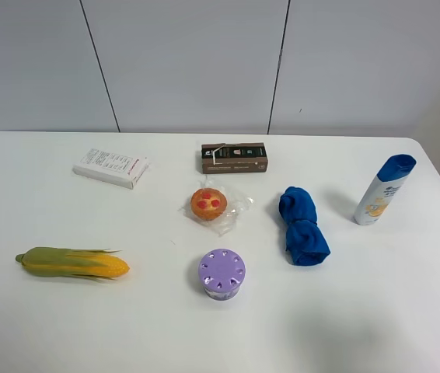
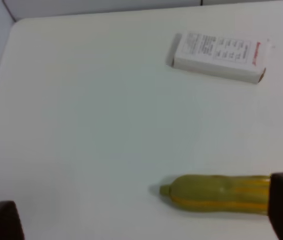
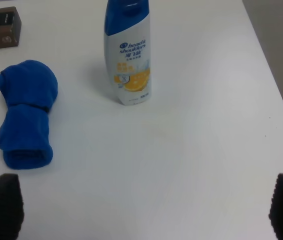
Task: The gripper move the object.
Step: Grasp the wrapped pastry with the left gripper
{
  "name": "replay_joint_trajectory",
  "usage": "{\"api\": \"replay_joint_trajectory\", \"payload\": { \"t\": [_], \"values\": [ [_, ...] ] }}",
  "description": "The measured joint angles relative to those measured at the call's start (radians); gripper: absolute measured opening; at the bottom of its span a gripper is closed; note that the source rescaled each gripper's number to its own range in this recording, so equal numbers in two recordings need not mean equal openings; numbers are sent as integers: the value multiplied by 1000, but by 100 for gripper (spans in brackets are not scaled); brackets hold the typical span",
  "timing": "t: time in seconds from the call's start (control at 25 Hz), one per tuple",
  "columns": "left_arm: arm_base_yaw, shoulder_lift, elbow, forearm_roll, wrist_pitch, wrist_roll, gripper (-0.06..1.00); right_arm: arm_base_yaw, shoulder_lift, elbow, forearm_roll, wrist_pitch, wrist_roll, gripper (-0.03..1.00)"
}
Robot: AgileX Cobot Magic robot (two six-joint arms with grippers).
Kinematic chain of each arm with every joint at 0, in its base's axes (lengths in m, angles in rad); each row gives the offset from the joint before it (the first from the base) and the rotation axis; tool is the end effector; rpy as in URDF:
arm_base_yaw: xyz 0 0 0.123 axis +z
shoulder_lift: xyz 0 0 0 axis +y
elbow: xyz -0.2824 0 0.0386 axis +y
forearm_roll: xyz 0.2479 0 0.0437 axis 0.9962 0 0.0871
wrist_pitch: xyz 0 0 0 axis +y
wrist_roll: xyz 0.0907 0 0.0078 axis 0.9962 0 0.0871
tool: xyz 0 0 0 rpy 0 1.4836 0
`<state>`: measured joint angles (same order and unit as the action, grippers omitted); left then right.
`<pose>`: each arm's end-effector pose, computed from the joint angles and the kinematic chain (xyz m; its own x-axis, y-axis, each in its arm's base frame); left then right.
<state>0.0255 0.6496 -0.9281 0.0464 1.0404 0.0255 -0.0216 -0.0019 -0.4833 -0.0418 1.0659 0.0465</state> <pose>0.0957 0.0061 0.3778 -0.6261 0.0330 -0.7790 -0.0261 0.9977 0.0632 -0.0036 -0.0033 0.2722 -0.4717 0.0364 -0.8810 0.0662 0.9978 0.0058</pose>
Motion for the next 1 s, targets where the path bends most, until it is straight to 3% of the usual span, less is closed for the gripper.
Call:
{"api": "replay_joint_trajectory", "payload": {
  "t": [0.2, 0.64, 1.0],
  "values": [
    [-17, 292, -136, -70, -37, 105, 100, 0, 0, 0, 0, 0, 0, 100],
    [-394, 755, -502, -46, -92, 144, 100, 0, 0, 0, 0, 0, 0, 100],
    [-588, 972, -548, -41, -221, 149, 100, 0, 0, 0, 0, 0, 0, 100]
  ]
}}
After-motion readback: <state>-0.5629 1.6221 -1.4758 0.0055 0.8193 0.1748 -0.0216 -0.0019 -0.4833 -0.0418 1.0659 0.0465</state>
